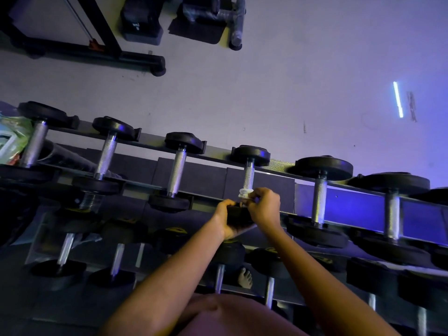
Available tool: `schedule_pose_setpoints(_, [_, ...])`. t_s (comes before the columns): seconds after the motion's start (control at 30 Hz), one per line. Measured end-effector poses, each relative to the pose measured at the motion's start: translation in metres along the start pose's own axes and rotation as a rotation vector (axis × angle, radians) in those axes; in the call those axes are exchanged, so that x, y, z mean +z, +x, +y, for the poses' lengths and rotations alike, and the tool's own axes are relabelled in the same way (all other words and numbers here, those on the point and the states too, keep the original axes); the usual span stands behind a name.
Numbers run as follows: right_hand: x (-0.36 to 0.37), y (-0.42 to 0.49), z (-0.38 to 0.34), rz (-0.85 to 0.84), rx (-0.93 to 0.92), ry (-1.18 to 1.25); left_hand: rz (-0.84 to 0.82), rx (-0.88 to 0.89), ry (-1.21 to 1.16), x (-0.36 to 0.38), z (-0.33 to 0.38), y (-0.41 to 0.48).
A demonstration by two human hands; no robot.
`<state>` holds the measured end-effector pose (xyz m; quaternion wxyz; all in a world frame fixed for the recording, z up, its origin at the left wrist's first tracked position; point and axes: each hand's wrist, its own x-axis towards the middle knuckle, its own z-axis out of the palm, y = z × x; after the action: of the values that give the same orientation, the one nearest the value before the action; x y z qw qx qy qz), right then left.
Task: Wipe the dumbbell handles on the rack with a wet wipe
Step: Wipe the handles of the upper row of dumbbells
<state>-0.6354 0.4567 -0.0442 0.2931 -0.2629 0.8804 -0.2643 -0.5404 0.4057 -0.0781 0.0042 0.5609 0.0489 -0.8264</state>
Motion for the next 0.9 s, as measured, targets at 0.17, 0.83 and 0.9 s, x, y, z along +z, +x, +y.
schedule_pose_setpoints(0.17, [-0.004,0.005,0.001,0.066,0.027,0.055,0.228,0.212,-0.069,0.037,-0.026,0.007])
schedule_pose_setpoints(0.83, [0.000,0.003,0.004,0.000,-0.109,-0.027,0.540,0.484,0.137,0.017,-0.017,0.018])
schedule_pose_setpoints(0.9, [0.001,-0.004,0.007,0.012,-0.087,0.013,0.541,0.483,0.153,0.020,-0.018,0.002])
